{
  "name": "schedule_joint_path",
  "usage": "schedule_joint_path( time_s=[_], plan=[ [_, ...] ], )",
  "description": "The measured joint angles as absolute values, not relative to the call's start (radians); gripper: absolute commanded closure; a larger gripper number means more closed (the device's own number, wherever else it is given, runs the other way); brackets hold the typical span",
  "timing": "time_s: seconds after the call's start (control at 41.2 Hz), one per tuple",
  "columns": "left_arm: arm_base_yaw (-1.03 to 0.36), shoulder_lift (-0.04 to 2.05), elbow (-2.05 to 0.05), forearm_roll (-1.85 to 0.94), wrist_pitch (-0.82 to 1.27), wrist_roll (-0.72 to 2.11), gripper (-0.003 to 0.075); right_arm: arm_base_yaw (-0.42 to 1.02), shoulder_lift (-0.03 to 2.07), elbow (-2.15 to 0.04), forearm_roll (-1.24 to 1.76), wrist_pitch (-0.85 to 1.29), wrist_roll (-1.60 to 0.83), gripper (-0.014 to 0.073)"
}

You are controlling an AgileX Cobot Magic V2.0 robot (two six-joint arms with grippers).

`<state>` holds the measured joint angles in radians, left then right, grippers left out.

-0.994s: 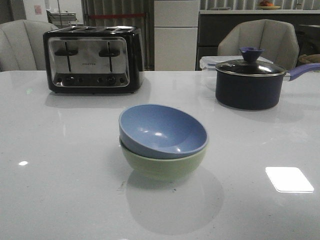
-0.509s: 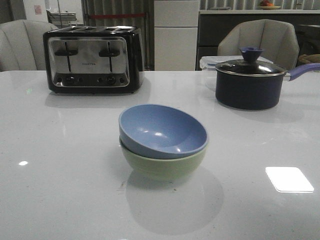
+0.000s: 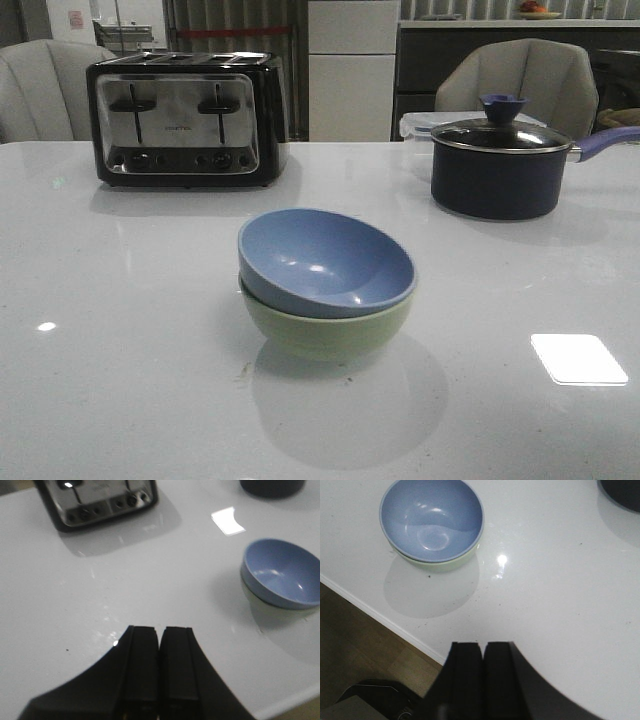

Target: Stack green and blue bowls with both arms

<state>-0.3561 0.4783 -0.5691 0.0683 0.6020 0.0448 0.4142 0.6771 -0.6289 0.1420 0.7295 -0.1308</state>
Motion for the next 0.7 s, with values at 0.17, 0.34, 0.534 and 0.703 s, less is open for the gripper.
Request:
schedule_joint_path(
  time_s=[0.17, 0.34, 0.534, 0.703],
  plan=[
    [-0.215, 0.287, -0.323, 0.030, 0.353, 0.045, 0.0627, 0.414, 0.677, -0.629, 0.142, 0.730, -0.131, 0.0538],
    [-0.121, 0.109, -0.117, -0.021, 0.197, 0.045, 0.0627, 0.414, 0.677, -0.629, 0.142, 0.730, -0.131, 0.0538],
    [-0.065, -0.004, -0.002, -0.030, 0.094, 0.045, 0.0627, 0.414, 0.677, -0.629, 0.142, 0.730, -0.131, 0.0538],
    [-0.046, -0.004, 0.002, -0.030, 0.037, 0.045, 0.0627, 0.414, 0.677, -0.629, 0.142, 0.731, -0.131, 0.0538]
  ],
)
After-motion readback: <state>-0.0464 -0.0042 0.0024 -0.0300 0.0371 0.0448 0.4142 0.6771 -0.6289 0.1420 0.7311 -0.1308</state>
